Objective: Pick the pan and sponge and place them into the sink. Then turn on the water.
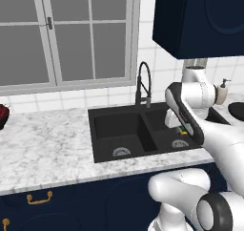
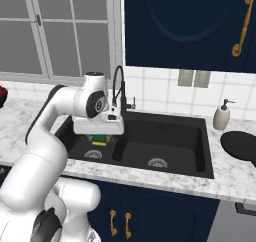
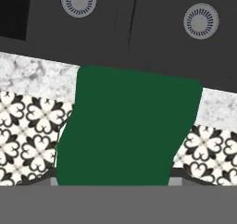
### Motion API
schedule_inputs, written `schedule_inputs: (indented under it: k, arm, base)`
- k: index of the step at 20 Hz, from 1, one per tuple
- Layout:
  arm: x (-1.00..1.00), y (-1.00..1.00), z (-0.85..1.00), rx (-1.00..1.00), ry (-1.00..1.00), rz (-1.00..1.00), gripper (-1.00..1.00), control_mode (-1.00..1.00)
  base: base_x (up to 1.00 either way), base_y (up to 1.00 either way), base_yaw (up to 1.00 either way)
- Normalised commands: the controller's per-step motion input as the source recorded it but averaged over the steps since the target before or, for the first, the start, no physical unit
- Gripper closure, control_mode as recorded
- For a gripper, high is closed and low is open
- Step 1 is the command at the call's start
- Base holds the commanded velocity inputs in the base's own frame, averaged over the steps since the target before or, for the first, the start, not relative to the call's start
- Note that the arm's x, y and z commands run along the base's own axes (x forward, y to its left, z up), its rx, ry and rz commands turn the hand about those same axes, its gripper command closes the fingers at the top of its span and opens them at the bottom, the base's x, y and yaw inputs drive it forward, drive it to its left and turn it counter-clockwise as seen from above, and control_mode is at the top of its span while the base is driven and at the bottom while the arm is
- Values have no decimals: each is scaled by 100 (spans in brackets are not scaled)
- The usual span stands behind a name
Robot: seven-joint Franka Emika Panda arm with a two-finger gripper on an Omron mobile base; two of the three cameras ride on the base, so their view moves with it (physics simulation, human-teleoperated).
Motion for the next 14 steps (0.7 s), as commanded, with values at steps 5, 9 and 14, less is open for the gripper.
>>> schedule_inputs:
  k: [5, 9, 14]
  arm:
    - [98, -100, -35, 22, 14, -12, 100, -100]
    - [100, -100, -69, 22, 15, -9, 100, -100]
    - [100, -52, -86, 3, 9, -7, 100, -100]
  base:
    - [0, 0, 0]
    - [0, 0, 0]
    - [0, 0, 0]
